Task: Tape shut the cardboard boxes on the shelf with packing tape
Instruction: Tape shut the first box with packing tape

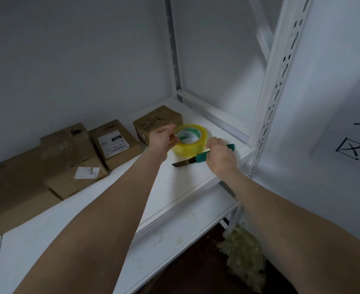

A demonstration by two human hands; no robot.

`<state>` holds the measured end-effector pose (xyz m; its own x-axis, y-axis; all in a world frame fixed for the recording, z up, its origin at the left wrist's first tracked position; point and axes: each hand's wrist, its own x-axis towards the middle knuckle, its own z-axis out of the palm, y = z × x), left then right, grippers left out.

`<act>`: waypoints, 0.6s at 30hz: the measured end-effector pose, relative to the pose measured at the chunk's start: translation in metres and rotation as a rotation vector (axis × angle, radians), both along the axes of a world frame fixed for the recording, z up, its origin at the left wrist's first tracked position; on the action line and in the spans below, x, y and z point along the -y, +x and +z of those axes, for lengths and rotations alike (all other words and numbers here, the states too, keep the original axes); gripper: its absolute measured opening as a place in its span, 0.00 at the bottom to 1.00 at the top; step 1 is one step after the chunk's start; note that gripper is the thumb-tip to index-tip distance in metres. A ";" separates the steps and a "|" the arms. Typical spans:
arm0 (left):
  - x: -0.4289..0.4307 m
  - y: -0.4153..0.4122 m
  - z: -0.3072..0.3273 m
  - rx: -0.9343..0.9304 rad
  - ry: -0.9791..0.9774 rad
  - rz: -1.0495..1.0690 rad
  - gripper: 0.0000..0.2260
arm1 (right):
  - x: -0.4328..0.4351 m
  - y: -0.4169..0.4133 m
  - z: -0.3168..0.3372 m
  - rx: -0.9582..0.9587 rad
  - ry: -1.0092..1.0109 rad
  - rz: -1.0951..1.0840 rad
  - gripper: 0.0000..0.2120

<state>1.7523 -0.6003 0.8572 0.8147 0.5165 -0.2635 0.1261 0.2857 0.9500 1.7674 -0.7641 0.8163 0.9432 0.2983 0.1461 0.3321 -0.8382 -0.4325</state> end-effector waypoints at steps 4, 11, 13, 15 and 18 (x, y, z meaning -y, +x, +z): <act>-0.002 -0.010 0.010 -0.003 0.039 -0.005 0.06 | -0.001 0.002 0.018 -0.017 0.248 -0.182 0.10; -0.009 -0.029 0.036 0.036 0.142 -0.022 0.07 | -0.011 0.005 0.066 -0.644 1.131 -0.298 0.33; -0.015 -0.033 0.040 0.030 0.187 -0.018 0.09 | -0.008 0.006 0.075 -0.812 1.229 -0.196 0.39; -0.021 -0.038 0.043 0.016 0.224 -0.019 0.10 | -0.009 0.008 0.081 -0.862 1.200 -0.077 0.38; -0.028 -0.046 0.047 0.011 0.279 -0.049 0.09 | -0.017 0.009 0.088 -0.841 1.112 -0.004 0.30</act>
<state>1.7063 -0.5728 0.9044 0.8425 0.5280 -0.1072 0.1223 0.0064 0.9925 1.7768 -0.7469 0.9038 0.8658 0.3984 -0.3027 -0.3588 0.0725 -0.9306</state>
